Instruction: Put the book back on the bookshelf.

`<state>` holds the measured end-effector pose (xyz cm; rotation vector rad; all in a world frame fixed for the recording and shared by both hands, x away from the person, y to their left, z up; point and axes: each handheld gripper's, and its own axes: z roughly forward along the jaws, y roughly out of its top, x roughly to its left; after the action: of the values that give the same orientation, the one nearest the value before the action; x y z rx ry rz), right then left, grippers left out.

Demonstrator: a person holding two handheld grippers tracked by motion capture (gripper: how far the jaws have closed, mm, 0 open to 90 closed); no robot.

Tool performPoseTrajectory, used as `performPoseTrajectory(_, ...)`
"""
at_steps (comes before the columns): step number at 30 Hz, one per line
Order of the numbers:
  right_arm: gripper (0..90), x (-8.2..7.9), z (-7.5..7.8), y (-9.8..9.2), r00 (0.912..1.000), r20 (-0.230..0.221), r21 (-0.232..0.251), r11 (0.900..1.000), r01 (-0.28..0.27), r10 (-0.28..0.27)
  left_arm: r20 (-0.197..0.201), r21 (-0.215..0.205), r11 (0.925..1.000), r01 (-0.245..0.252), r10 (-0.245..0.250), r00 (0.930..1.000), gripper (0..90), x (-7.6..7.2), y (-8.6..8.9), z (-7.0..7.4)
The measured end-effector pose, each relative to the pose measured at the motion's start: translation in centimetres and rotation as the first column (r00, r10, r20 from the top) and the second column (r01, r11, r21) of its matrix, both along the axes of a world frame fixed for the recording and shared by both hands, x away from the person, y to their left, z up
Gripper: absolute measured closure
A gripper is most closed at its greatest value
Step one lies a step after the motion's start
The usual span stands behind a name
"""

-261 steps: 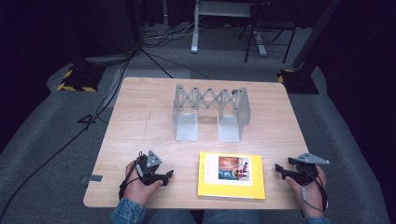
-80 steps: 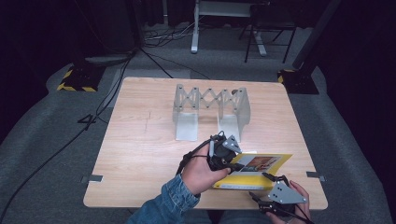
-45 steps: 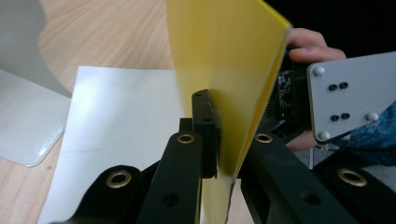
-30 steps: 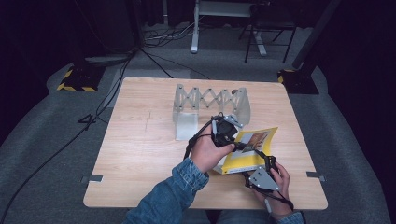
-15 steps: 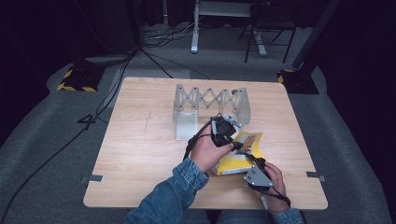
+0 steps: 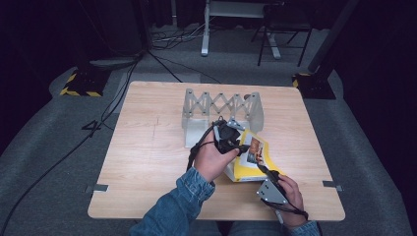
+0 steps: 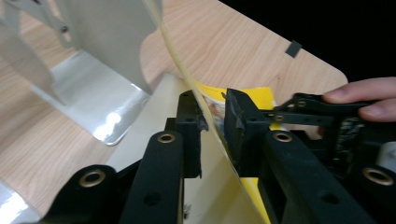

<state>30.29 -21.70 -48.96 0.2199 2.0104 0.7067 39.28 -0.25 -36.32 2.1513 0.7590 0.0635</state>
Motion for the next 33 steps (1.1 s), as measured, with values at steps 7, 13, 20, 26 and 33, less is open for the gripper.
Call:
performPoseTrajectory(7,76.1,-1.1,1.5,-0.3,1.0,-0.005,0.05,0.999,-0.007,0.008,0.043,-0.027,0.9984,-0.05,0.051,0.9978,58.8,-1.2,1.7,0.7)
performPoseTrajectory(13,76.3,-2.1,3.2,-0.8,0.9998,-0.016,0.125,0.992,-0.011,0.013,0.093,-0.11,0.9905,-0.082,0.092,0.9914,46.5,-2.7,4.0,1.9)
performPoseTrajectory(20,76.4,-2.8,4.6,-1.0,0.9996,-0.018,0.192,0.981,-0.016,0.02,0.198,-0.198,0.9775,-0.072,0.112,0.9737,40.1,-5.3,7.7,3.1)
performPoseTrajectory(26,76.4,-2.9,5.7,-1.2,0.9996,-0.018,0.255,0.967,-0.016,0.022,0.243,-0.217,0.9694,-0.114,0.167,0.9554,37.0,-7.2,11.1,2.1)
performPoseTrajectory(33,76.3,-2.1,6.3,-0.8,0.9983,-0.051,0.329,0.944,-0.009,0.028,0.302,-0.161,0.9792,-0.124,0.168,0.9384,33.7,-8.2,14.0,0.3)
